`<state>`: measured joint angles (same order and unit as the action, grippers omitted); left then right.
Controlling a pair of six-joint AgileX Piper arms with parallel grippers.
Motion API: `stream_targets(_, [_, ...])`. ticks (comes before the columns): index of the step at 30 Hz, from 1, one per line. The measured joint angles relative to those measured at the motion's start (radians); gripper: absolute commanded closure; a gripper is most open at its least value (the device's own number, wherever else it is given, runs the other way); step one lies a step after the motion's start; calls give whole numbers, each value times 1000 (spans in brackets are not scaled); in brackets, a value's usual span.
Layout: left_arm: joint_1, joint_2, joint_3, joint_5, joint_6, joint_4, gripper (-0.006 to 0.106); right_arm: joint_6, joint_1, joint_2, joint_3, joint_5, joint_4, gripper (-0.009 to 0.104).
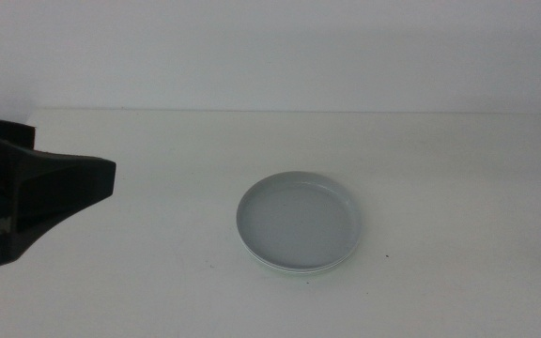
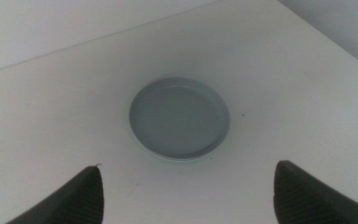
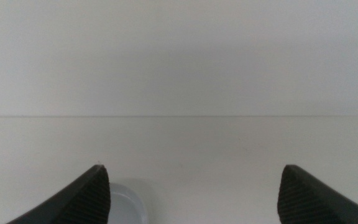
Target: Stack the three bowls on top of each other.
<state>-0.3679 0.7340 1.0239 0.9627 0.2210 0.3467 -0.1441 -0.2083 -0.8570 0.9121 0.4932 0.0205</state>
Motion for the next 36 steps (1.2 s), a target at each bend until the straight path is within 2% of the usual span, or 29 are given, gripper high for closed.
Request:
stream_targets(8, [0,-4,-7,-21,0,-16,7,-2,0,0,0,-7,4,4])
stream_targets(12, [10,-52,-87,-186,-3,-26,7,-2,0,0,0,-7,4,4])
stream_targets(14, [37,-98,-149,-279,-26,-77,7,-2,0,0,0,-7,4,4])
stream_targets(19, [157,-205,-311,-424,-261,-309,7,-2,0,0,0,-7,4,4])
stream_targets(22, [212,-256,-366,-438,-326,-365,7,-2,0,0,0,-7,4,4])
stream_targets(36, [257,-302,-388,-470,-221,-339,7,-2,0,0,0,-7,4,4])
